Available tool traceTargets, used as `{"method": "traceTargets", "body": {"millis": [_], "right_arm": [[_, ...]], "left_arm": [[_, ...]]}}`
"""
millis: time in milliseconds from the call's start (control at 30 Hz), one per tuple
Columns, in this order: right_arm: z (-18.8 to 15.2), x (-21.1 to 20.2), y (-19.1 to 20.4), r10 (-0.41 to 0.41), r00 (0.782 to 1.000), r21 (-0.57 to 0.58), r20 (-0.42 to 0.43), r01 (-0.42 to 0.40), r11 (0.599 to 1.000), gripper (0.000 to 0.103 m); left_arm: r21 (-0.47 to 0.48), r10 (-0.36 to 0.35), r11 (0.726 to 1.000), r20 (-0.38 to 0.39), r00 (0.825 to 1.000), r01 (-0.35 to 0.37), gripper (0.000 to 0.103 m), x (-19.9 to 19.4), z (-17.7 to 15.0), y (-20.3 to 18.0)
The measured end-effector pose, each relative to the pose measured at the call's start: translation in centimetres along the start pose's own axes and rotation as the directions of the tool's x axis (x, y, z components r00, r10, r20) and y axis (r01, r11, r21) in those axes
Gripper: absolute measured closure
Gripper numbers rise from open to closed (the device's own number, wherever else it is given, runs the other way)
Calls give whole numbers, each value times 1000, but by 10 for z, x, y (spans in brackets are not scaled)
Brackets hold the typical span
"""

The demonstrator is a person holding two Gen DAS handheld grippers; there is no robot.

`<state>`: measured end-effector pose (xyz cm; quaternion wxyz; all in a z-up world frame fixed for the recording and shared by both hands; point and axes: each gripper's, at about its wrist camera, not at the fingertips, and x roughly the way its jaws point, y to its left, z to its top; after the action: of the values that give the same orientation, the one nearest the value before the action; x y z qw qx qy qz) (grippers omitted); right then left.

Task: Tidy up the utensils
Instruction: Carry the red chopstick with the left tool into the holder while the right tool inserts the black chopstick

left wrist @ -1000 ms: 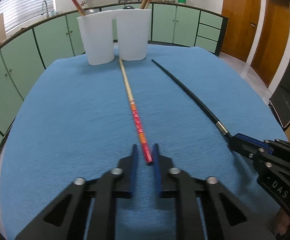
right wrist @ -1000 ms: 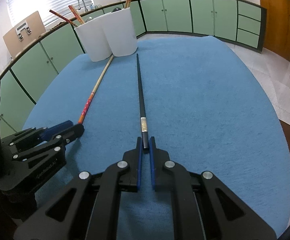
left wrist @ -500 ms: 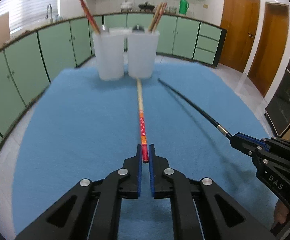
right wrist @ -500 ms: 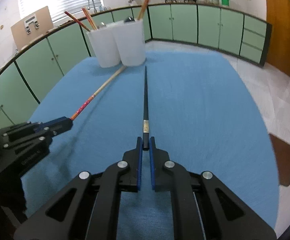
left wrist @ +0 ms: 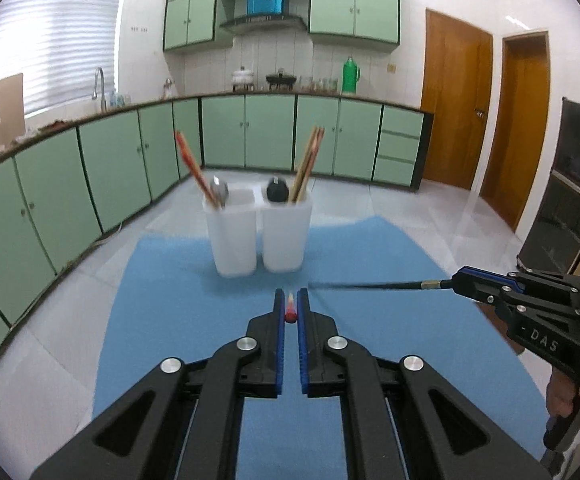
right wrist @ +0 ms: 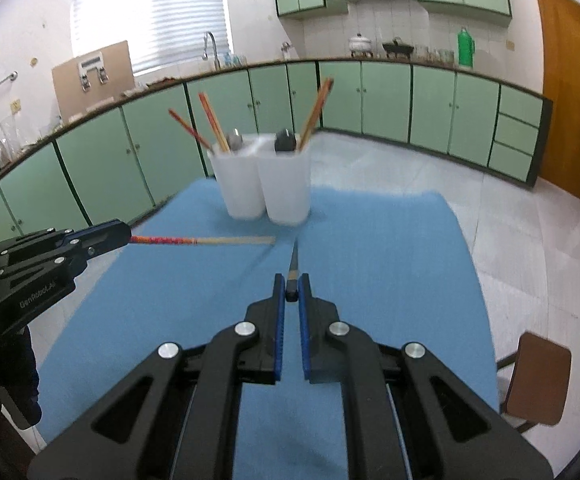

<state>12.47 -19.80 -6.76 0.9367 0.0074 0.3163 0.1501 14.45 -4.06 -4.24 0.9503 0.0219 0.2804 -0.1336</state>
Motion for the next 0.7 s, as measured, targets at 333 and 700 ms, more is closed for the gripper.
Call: {"method": "traceTargets", "body": {"millis": [333,700], "right_arm": [[65,-4,-4,89,996,-3,8,-89,996,97],[130,5,3,126,992,-87,1,-125,988,97]], "left_arm": [[33,-44,999,67,997,42,97,2,47,9],[90,-62,995,113,992,52,98,8,78,10]]}}
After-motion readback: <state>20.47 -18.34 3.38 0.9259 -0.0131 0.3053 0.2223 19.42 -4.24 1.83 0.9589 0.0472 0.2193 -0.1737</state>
